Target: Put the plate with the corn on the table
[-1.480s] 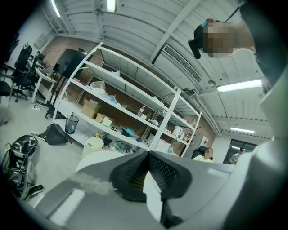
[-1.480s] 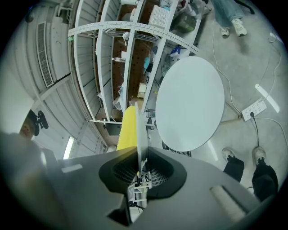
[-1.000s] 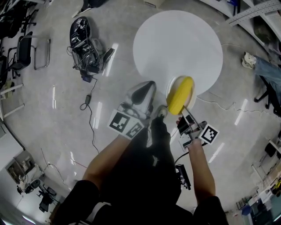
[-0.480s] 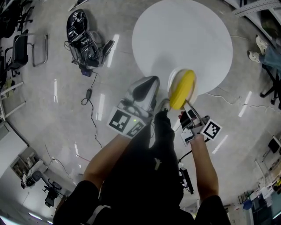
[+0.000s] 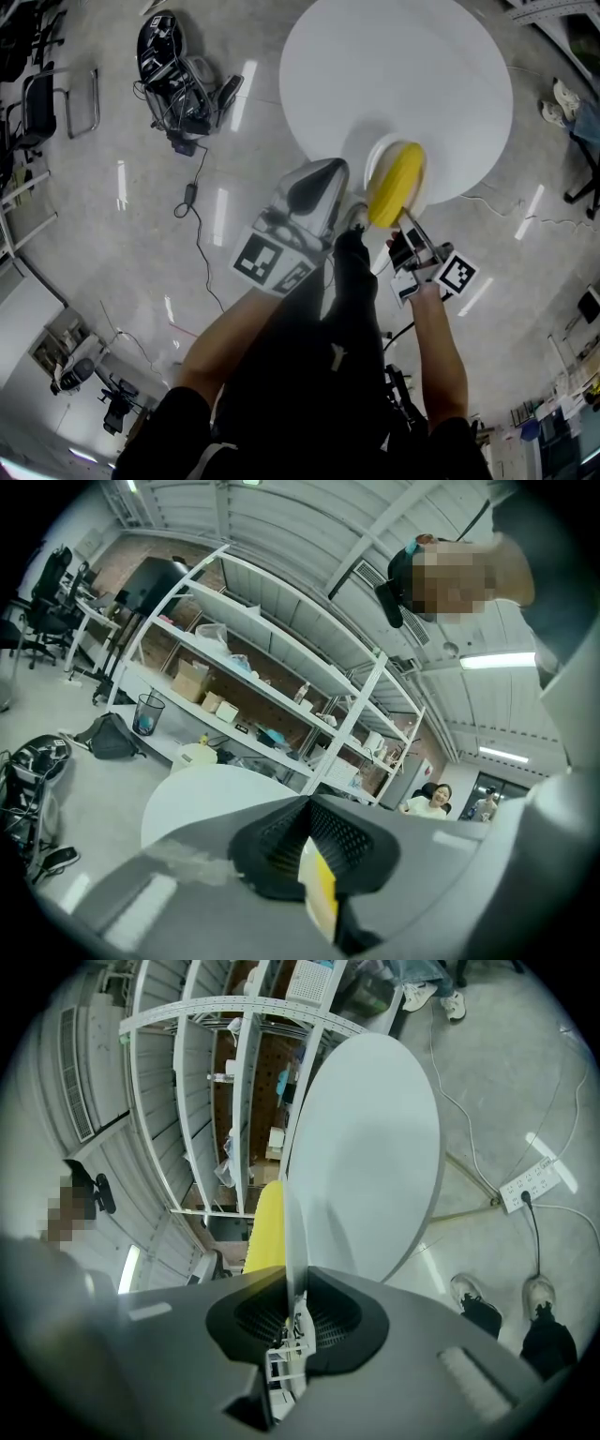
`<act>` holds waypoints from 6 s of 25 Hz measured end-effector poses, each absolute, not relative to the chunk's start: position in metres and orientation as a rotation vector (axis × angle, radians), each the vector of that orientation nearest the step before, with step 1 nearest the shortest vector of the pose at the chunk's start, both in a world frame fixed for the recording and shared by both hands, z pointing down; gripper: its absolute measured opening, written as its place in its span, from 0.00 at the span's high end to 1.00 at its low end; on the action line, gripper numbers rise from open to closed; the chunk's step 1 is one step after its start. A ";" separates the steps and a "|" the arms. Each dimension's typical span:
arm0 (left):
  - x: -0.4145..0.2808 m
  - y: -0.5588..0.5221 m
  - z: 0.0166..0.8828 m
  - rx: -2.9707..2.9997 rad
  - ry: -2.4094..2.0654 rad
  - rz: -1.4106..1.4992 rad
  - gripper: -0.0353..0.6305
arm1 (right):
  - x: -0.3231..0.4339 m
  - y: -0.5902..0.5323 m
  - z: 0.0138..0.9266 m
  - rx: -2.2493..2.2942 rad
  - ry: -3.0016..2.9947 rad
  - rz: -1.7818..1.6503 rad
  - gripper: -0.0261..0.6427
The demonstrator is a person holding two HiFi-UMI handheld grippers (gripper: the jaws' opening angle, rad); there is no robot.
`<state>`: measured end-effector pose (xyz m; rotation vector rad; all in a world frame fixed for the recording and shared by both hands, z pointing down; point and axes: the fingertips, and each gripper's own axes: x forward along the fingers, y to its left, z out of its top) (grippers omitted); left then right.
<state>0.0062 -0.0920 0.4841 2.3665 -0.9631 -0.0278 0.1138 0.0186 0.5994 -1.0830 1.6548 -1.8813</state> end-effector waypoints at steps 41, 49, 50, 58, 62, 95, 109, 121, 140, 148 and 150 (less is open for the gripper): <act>-0.007 -0.088 0.513 2.300 -0.967 -0.071 0.94 | 0.105 0.021 0.646 -1.103 1.498 -1.980 0.89; -0.006 -0.086 0.511 2.288 -0.955 -0.085 0.94 | 0.103 0.023 0.647 -1.157 1.452 -2.044 0.90; -0.005 -0.086 0.512 2.288 -0.952 -0.084 0.94 | 0.103 0.023 0.648 -1.161 1.440 -2.049 0.90; -0.004 -0.083 0.510 2.288 -0.937 -0.086 0.94 | 0.102 0.024 0.651 -1.195 1.384 -2.081 0.91; -0.005 -0.083 0.510 2.288 -0.933 -0.087 0.94 | 0.104 0.027 0.654 -1.234 1.371 -2.102 0.91; 0.000 -0.083 0.508 2.278 -0.928 -0.100 0.94 | 0.126 0.027 0.649 -1.537 1.271 -2.053 0.77; 0.014 -0.080 0.502 2.371 -0.947 -0.024 0.94 | 0.142 0.033 0.647 -1.740 1.334 -2.018 0.75; 0.022 -0.080 0.504 2.414 -0.962 0.064 0.94 | 0.150 0.033 0.645 -1.839 1.376 -1.971 0.74; 0.032 -0.081 0.506 2.407 -0.940 0.062 0.94 | 0.148 0.010 0.632 -1.770 1.580 -1.808 0.72; 0.034 -0.081 0.501 2.414 -0.950 0.057 0.94 | 0.156 0.019 0.636 -1.833 1.556 -1.835 0.72; 0.035 -0.080 0.500 2.414 -0.954 0.057 0.94 | 0.158 0.018 0.635 -1.847 1.614 -1.820 0.72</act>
